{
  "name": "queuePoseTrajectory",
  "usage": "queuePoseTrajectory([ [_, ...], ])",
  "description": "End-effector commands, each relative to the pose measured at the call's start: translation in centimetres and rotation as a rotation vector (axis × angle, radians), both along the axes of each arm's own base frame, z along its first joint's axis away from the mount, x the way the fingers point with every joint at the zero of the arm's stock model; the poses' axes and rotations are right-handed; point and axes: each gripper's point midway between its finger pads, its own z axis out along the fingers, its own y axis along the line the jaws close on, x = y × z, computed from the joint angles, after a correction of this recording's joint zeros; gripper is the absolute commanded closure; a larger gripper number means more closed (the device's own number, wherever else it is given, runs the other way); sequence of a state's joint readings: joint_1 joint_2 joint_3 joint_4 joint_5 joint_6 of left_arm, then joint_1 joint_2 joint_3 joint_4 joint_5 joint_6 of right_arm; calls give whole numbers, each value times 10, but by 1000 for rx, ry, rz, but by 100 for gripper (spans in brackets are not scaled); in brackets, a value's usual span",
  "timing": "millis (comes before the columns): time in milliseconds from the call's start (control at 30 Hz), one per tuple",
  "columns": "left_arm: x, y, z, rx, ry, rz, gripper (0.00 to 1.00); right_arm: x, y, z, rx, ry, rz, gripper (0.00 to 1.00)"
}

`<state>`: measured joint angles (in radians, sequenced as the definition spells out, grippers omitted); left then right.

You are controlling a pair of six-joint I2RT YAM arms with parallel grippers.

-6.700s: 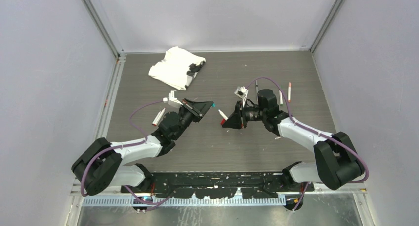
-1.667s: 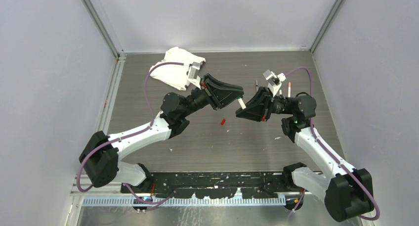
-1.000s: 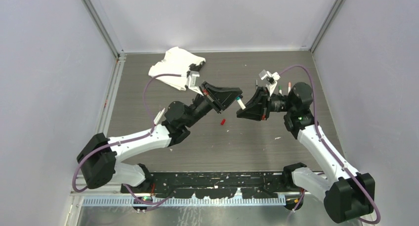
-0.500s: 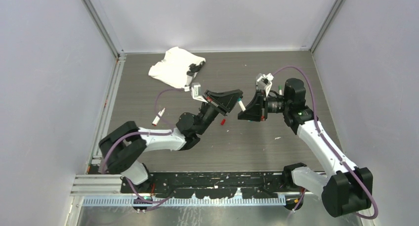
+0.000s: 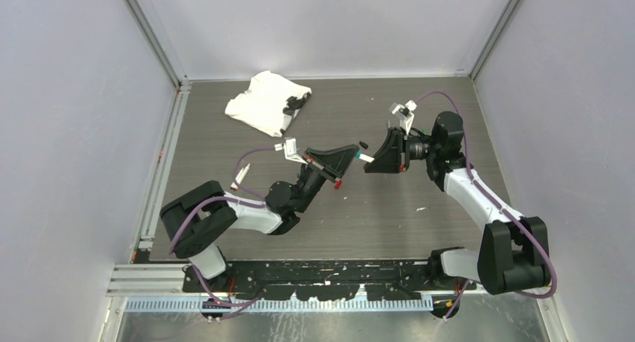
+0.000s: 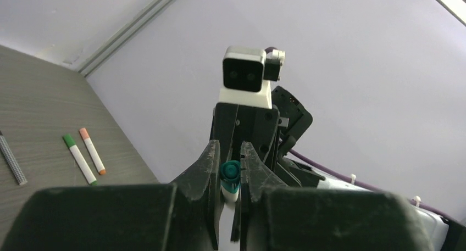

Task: Insert the pens into the pen caps
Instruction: Press the pen cap onto the pen.

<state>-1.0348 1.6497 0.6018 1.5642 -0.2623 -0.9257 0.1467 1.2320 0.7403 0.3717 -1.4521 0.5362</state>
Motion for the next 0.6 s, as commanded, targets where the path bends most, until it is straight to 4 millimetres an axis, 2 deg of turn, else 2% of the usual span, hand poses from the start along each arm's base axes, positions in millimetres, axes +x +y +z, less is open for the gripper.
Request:
queuePoseTrajectory([
  [0,-175,-73,-104,333,-33,-771,99,69,6,71,145,-290,-297,99],
  [67,-170,-75,-108,335,-17,-744,99,66,9,63,122,-284,-281,99],
  [133,-157,-73,-110,333,11,-680,99,60,13,46,65,-288,-245,99],
  [200,-137,-67,-110,317,55,-598,99,49,16,23,-7,-301,-196,99],
  [267,-115,-54,-107,295,98,-516,95,38,12,-5,-119,-321,-155,99],
  [400,-69,-17,-92,228,154,-347,74,21,-3,-40,-293,-361,-78,99],
  [500,-48,7,-78,204,151,-270,55,20,-9,-55,-344,-350,-63,99],
  [567,-43,17,-73,237,130,-246,46,26,-12,-60,-361,-335,-79,99],
])
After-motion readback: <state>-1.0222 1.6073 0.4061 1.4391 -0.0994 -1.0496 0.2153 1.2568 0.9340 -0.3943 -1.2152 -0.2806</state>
